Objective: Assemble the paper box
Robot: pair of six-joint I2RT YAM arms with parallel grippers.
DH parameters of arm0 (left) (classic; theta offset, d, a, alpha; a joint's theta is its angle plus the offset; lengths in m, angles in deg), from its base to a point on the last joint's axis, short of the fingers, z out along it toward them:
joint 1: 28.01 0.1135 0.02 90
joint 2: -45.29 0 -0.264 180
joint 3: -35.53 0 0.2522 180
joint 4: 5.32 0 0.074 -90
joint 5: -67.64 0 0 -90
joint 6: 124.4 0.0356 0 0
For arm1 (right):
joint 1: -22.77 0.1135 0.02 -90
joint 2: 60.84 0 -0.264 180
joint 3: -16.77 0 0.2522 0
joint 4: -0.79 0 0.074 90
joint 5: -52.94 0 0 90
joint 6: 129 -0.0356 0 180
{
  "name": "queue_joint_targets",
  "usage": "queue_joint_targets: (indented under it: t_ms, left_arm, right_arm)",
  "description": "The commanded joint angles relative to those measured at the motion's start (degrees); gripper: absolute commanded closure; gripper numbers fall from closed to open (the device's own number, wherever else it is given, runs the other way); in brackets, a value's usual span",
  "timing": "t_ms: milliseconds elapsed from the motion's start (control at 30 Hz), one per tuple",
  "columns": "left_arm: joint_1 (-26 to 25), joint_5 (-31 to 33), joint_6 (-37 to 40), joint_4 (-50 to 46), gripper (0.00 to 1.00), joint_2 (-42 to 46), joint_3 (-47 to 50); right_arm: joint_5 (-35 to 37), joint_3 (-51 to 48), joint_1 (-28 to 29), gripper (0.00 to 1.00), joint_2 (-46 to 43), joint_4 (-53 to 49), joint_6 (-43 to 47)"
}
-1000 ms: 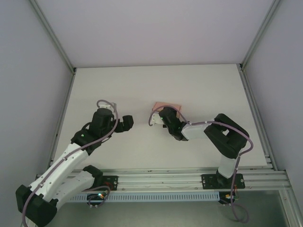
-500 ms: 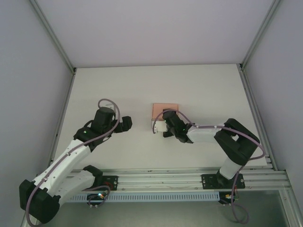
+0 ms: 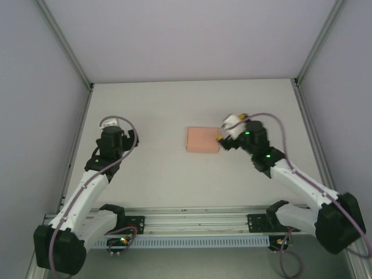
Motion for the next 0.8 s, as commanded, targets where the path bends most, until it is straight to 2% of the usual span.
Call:
queue_joint_targets:
  t_ms: [0, 100, 167, 267, 367, 433, 467, 500, 533, 600, 633, 767]
  left_arm:
    - [6.44, 3.02, 10.24, 25.3, 0.0, -5.01, 9.37]
    - [8.6, 4.78, 11.23, 42.98, 0.0, -11.94, 14.87]
    - [8.62, 2.61, 15.18, 53.94, 0.0, -17.85, 17.08]
    - [7.4, 1.83, 18.21, 60.26, 0.0, -24.85, 16.73]
    - [9.01, -2.96, 19.89, 72.17, 0.0, -33.08, 17.6]
    - [10.16, -6.65, 17.75, 66.08, 0.0, -34.17, 15.62]
    - [11.51, -8.32, 18.55, 70.98, 0.0, -37.23, 15.11]
    - [12.26, -10.54, 16.38, 62.69, 0.0, -34.8, 13.23]
    - [12.72, -11.03, 15.76, 57.4, 0.0, -33.46, 11.87]
    - [12.41, -10.32, 17.41, 64.74, 0.0, -35.72, 13.48]
    - [12.37, -10.48, 16.72, 62.78, 0.0, -35.02, 13.18]
    - [12.28, -10.14, 17.28, 63.0, 0.0, -35.29, 12.97]
  right_arm:
    - [-0.99, -7.34, -7.01, 0.0, 0.73, 11.18, -16.99]
    - [-0.6, -9.76, -12.99, 0.0, 4.4, 16.53, -20.91]
    - [-1.35, -11.45, -15.03, 0.0, 7.56, 21.62, -19.73]
    - [-1.32, -16.69, -15.99, 0.0, 13.39, 37.73, -18.42]
    - [-2.58, -17.91, -16.54, 0.0, 18.07, 44.09, -18.28]
    - [-4.95, -17.13, -17.42, 0.0, 23.72, 46.83, -18.54]
    - [-6.59, -16.2, -18.0, 0.0, 28.1, 50.56, -19.09]
    - [-5.31, -14.0, -18.79, 0.0, 27.85, 46.47, -20.23]
    - [-4.61, -10.71, -20.14, 0.0, 25.61, 35.64, -22.33]
    - [-4.01, -13.24, -20.37, 0.0, 27.58, 43.91, -22.89]
    - [-2.03, -12.9, -20.36, 0.0, 26.53, 41.23, -23.54]
    - [-3.98, -12.35, -20.05, 0.0, 26.72, 40.71, -22.28]
